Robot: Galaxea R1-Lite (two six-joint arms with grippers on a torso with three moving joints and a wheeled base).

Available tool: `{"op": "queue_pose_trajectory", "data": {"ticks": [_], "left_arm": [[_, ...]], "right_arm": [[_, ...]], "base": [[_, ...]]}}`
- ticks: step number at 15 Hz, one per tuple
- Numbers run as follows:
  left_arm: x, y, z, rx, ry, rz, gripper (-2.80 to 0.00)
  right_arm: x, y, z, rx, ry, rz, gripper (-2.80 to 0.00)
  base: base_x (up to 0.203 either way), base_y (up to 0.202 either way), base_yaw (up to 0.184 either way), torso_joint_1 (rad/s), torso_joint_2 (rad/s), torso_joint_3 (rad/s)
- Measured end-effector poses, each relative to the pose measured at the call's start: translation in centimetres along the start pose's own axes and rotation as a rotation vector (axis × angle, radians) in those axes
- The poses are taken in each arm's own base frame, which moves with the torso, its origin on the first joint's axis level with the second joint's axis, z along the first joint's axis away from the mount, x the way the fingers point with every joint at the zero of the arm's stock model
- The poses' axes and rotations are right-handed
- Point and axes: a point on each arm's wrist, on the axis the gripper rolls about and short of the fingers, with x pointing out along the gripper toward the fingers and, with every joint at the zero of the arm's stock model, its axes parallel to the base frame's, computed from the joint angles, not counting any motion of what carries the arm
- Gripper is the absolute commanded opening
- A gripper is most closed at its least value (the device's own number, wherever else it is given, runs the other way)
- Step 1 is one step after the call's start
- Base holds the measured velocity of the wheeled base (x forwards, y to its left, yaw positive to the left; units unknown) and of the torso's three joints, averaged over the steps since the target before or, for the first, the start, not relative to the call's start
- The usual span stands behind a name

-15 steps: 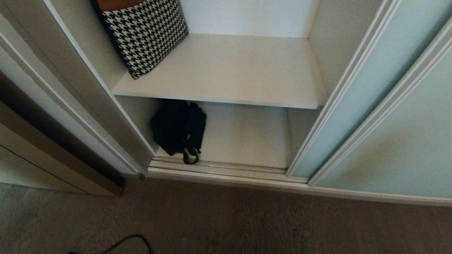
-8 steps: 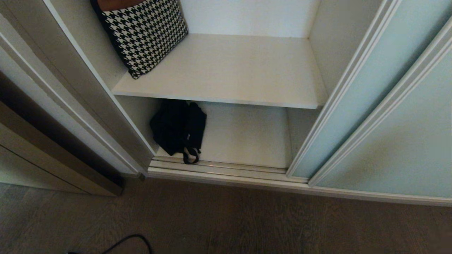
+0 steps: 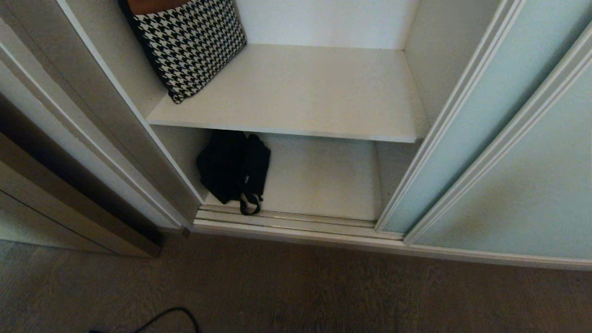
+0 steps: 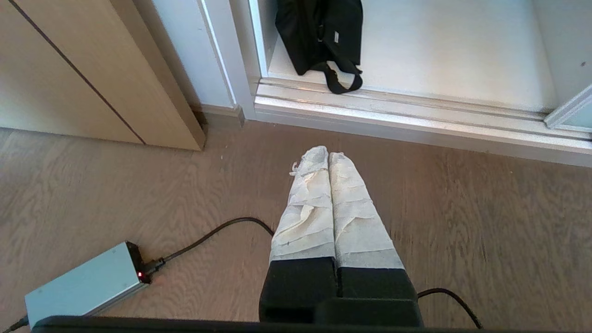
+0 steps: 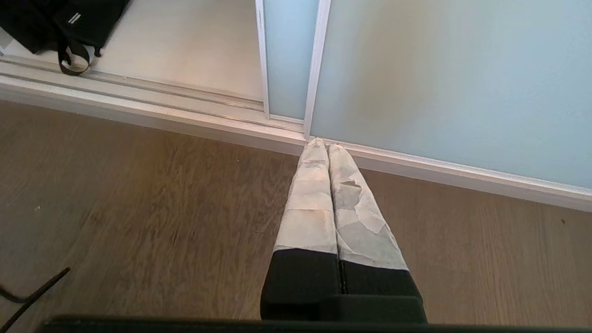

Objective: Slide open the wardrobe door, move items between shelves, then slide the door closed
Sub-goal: Close the door

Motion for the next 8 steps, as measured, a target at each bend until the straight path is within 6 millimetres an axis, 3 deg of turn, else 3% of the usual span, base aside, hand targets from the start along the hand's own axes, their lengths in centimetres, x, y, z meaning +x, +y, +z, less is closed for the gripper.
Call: {"op": "queue_pose_trajectory", "data": {"ticks": [2, 4, 8], "left_arm": [[0.0, 0.0, 0.0, 0.0, 0.0, 0.0, -2.8], [0.0, 0.0, 0.0, 0.0, 0.0, 0.0, -2.8], [0.0, 0.0, 0.0, 0.0, 0.0, -0.001, -2.8]], "right_arm": [[0.0, 0.0, 0.1, -0.003, -0.009, -0.004, -2.8], [-0.5, -0.1, 1.5, 0.001, -0.024, -0.016, -2.8], [-5.1, -0.5, 11.2, 0.077, -0.204, -0.001, -2.8]], "base": [[0.0, 0.0, 0.0, 0.0, 0.0, 0.0], [0.0, 0.0, 0.0, 0.0, 0.0, 0.0], [0.0, 0.0, 0.0, 0.0, 0.0, 0.0]]}}
